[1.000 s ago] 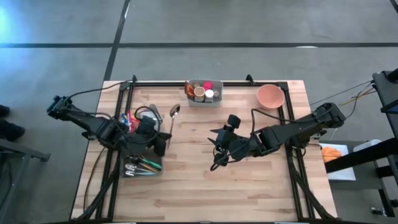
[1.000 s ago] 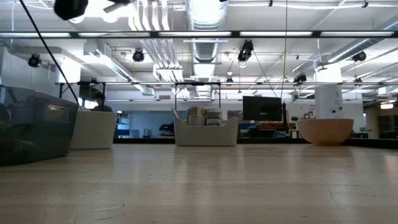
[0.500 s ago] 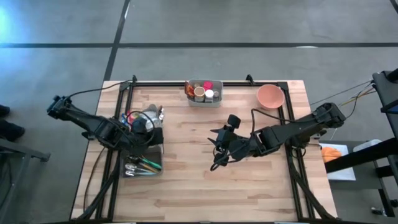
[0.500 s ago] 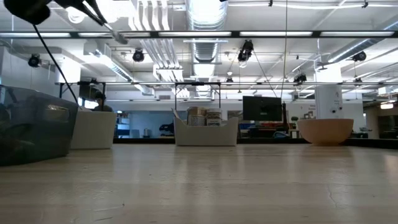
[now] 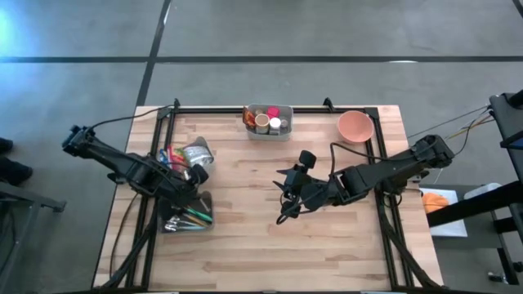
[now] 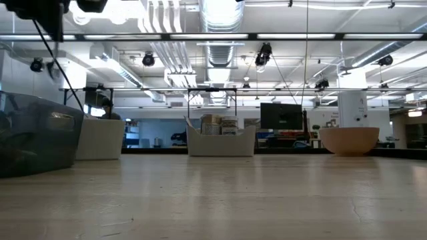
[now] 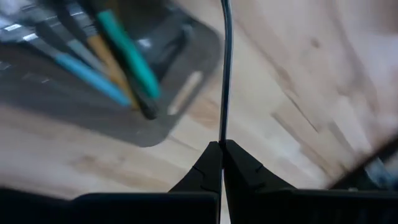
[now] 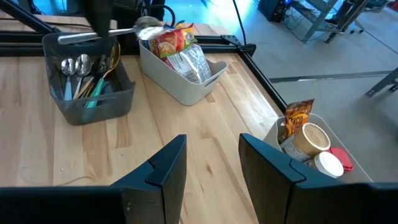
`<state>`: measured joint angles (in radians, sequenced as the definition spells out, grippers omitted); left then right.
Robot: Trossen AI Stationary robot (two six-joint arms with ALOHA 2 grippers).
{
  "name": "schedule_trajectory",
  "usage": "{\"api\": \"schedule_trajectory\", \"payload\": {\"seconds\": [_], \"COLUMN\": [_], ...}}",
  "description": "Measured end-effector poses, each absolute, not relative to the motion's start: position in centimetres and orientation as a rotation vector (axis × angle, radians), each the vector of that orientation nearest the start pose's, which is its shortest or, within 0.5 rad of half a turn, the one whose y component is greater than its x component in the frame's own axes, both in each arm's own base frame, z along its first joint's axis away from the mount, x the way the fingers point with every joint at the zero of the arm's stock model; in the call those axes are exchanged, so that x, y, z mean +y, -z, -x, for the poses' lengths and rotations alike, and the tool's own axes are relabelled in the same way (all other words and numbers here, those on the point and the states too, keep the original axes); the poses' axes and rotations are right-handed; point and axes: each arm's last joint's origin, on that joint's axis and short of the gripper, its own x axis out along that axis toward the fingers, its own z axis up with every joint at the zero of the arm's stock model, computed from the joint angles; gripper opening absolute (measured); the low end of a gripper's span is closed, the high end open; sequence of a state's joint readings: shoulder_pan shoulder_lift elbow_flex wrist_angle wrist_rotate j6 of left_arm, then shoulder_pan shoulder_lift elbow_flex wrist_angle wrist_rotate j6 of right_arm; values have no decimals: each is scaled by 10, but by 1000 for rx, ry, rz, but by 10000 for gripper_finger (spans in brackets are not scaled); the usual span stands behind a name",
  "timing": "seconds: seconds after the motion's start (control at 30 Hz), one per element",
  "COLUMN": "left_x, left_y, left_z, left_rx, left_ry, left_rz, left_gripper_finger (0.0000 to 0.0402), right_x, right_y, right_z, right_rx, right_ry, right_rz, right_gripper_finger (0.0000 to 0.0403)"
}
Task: Pick & Place Food Item
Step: Put the silver spoon into the black bin
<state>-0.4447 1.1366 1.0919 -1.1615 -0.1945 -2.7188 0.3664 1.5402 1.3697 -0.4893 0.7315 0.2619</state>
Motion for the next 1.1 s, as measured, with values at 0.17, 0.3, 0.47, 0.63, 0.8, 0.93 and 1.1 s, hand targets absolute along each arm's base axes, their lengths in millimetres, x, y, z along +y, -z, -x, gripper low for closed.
{"api": "schedule_trajectory", "payload": {"seconds": [0.17, 0.3, 0.47, 0.63, 0.8, 0.93, 1.1], "left_x": [-79, -83, -87, -91, -96, -100, -104], "left_y": [-297, -292, -284, -272, -257, -246, -234], "left_z": [-174, -176, -183, -191, -202, -209, -216], "left_rx": [543, 518, 499, 480, 460, 468, 492], "left_ry": [-1476, -1635, -1770, -1847, -1923, -1983, -2054], "left_rz": [2078, 2165, 2193, 2119, 2039, 1986, 1934], "left_gripper_finger": [0, 0, 0, 0, 0, 0, 0], "right_x": [102, 102, 102, 102, 102, 102, 102], "right_y": [-330, -330, -330, -330, -330, -330, -330], "right_z": [-319, -319, -319, -319, -319, -319, -319], "right_rx": [513, 513, 513, 513, 513, 513, 513], "right_ry": [421, 421, 421, 421, 421, 421, 421], "right_rz": [94, 94, 94, 94, 94, 94, 94], "right_gripper_finger": [141, 141, 141, 141, 141, 141, 141]}}
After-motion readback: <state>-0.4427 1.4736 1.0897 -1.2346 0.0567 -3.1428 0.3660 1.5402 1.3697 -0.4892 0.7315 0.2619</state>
